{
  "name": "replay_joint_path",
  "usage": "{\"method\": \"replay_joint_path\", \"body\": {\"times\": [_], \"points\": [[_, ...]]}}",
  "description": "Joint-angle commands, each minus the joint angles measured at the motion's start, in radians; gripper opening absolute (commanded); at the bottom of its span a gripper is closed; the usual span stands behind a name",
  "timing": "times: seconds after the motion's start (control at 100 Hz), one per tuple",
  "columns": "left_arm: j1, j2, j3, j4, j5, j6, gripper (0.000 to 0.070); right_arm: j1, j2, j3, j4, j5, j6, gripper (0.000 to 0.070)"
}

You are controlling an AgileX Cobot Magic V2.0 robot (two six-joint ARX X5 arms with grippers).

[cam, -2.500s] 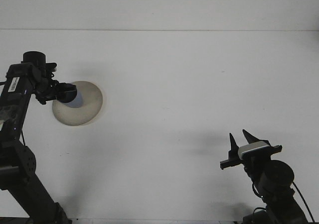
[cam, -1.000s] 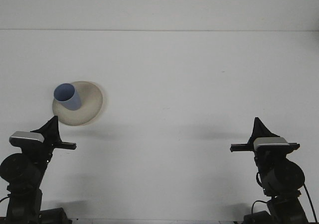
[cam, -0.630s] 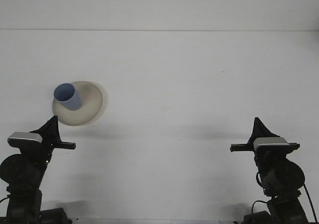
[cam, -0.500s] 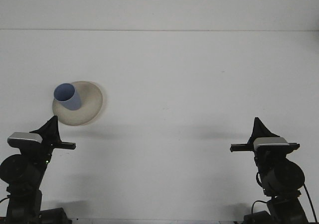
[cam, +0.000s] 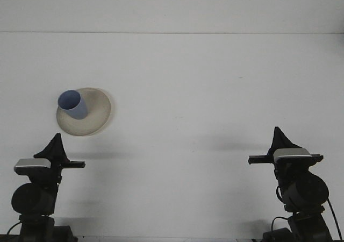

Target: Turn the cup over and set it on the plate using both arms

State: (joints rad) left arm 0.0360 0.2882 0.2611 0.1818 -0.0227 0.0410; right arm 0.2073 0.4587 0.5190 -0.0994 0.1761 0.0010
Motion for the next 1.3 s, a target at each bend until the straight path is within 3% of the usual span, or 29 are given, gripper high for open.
{"method": "replay_joint_path", "body": {"times": [0.0, 0.28, 1.29], "points": [[-0.013, -0.047, -0.080, 0.044, -0.010, -0.006, 0.0013, 0.000, 0.000, 0.003, 0.010, -0.001, 0.010, 0.0000], [-0.027, -0.291, -0.248, -0.088, -0.008, -0.048, 0.0013, 0.000, 0.000, 0.003, 0.010, 0.001, 0.010, 0.0000], [-0.025, -0.277, -0.247, -0.103, -0.008, -0.053, 0.0013, 0.000, 0.000, 0.003, 0.017, 0.005, -0.009, 0.0000]]}}
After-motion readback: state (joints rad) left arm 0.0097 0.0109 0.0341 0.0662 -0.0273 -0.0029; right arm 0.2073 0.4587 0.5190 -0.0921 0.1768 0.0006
